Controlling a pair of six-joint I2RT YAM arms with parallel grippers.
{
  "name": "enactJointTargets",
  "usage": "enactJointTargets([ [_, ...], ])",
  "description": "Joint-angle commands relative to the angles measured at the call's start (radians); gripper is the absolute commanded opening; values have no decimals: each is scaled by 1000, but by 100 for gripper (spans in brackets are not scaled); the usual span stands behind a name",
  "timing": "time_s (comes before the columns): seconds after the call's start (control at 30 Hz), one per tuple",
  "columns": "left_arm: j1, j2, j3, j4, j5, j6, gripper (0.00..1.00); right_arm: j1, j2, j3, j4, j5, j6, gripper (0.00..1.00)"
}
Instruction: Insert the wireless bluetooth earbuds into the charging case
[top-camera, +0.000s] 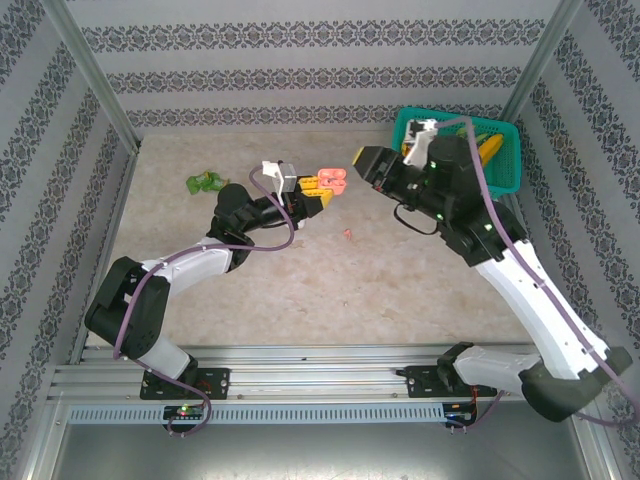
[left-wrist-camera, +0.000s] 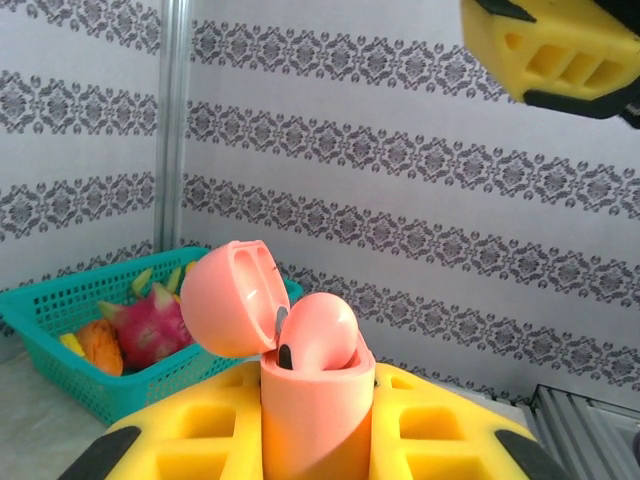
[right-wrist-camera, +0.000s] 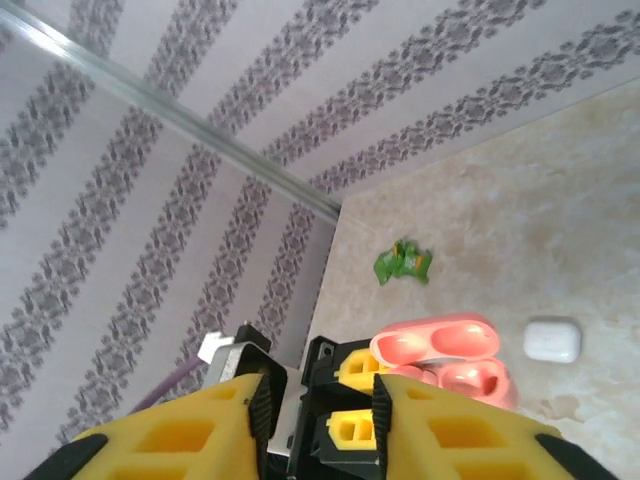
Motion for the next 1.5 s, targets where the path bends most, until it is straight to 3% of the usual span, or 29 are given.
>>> enactJointTargets([
  [0.0,22,-52,-25,20,-35,49,0,-33,-1,-94,-59,48,4,46],
  [0.17,52,-137,-84,-55,-107,108,0,-59,78,-183,-124,94,-32,56],
  [0.33,92,-207,-156,-78,-185,120,0,-58,299,-150,-193,174,-132,59],
  [0.73,157,-284,-208,-118,-206,114,0,-12,927,313,-485,275,-435,60],
  [1.0,168,-291,-209,-121,-198,109,0,-12,1063,395,-514,272,-480,59],
  [1.47,168,-276,-200,-120,-194,97,0,-32,1116,376,-476,245,-505,51],
])
